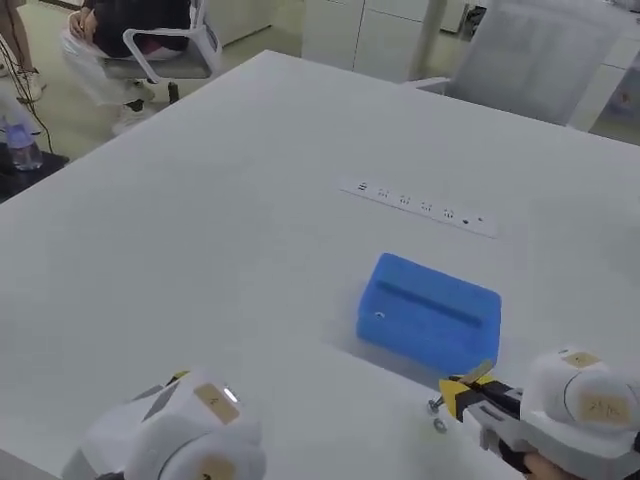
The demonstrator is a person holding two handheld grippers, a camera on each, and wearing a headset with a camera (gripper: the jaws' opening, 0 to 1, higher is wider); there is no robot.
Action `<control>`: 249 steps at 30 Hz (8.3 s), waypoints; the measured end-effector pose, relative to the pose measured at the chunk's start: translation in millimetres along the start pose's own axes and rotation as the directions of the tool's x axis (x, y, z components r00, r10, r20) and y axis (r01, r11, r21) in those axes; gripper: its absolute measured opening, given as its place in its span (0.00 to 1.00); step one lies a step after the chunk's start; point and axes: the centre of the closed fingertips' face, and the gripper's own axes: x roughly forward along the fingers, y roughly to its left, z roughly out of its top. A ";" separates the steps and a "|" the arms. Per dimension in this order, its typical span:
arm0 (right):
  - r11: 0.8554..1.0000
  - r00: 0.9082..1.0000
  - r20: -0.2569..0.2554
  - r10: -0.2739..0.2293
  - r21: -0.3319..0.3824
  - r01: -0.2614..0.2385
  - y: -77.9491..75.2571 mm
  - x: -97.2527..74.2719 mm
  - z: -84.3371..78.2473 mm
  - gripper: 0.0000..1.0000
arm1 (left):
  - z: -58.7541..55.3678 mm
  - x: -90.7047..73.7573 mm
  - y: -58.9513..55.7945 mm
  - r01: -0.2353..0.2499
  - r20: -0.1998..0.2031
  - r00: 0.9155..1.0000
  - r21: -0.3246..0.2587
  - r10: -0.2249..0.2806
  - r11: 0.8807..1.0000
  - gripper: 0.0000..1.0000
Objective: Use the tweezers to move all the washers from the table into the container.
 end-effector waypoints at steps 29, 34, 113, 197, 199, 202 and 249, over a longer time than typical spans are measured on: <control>1.000 0.992 0.124 -0.020 0.004 0.020 -30.2 12.8 83.7 0.03 | 7.8 -2.7 2.8 -0.003 0.048 0.999 -0.032 0.005 0.999 0.95; 0.999 0.997 0.078 -0.028 -0.015 0.029 -34.8 34.2 72.7 0.03 | 6.3 -2.0 1.8 0.000 0.038 0.999 -0.024 0.001 1.000 0.95; 0.997 0.999 -0.024 -0.036 0.063 0.037 -2.8 -8.5 -16.1 0.04 | 3.4 -1.1 -0.4 0.005 0.019 1.000 0.000 -0.005 1.000 0.94; 0.997 0.995 -0.084 -0.057 -0.047 0.053 -44.6 54.9 31.1 0.03 | 60.5 -16.3 4.2 0.050 0.137 0.989 -0.017 -0.047 0.999 0.80; 0.998 0.995 -0.092 -0.046 -0.048 0.042 -44.3 58.1 33.0 0.03 | 74.7 -18.5 3.9 0.077 0.168 0.983 -0.032 -0.071 0.997 0.78; 0.998 0.993 -0.117 -0.027 -0.052 0.021 -40.6 58.9 33.9 0.04 | 93.1 -21.0 2.2 0.131 0.192 0.974 -0.031 -0.122 0.991 0.69; 0.673 0.809 -0.550 0.207 -0.520 -0.526 77.5 -72.9 -31.8 0.03 | 116.3 4.1 -134.5 0.578 -0.213 0.759 0.656 -0.615 0.486 0.00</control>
